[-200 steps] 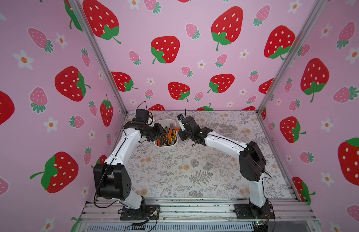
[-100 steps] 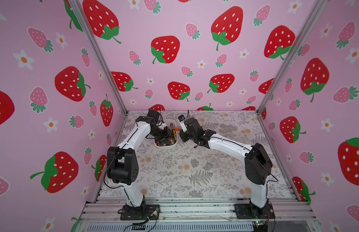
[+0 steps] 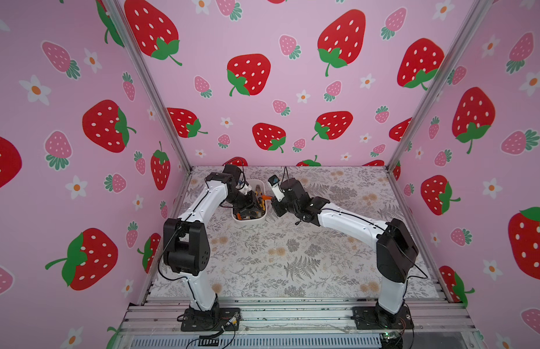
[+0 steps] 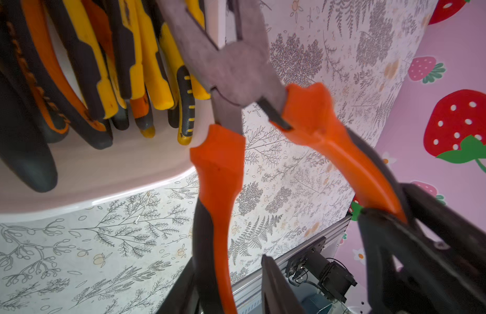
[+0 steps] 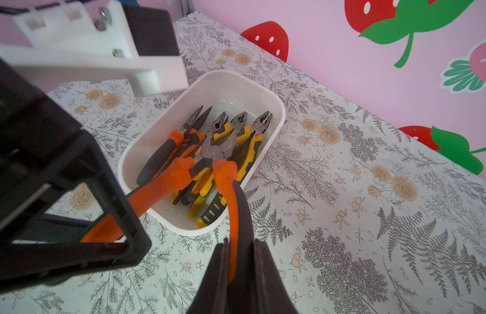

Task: Take the pliers out of the storage box
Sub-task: Place the pliers at the center of the board.

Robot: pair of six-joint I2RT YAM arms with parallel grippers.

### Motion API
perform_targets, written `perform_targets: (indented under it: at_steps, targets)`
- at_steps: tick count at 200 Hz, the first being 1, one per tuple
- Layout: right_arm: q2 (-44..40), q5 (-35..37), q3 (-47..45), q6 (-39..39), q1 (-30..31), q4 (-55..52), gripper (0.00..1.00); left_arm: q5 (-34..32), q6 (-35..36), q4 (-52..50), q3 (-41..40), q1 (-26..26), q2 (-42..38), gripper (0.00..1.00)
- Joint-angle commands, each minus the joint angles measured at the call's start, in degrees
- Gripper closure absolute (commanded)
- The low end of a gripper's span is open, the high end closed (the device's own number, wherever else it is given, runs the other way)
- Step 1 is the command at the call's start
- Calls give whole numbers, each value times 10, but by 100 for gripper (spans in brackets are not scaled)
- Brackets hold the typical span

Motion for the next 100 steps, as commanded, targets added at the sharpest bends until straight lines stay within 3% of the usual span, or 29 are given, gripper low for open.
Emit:
perform_targets:
  at_steps: [1,39,86,100]
  targets:
    - [-41,1,-1,-5,6,27,100,-3,13,-15,-5,-3,2,61]
    - [-54,5,-20,-2,9,31,100,-8,11,-15,0,-4,6,67]
    - [-66,20,-46,-4,13,44,100,-6,11,-15,2,-9,9,100]
    - [-67,22,-49,-4,13,45,100,-4,10,-13,0,-13,10,100]
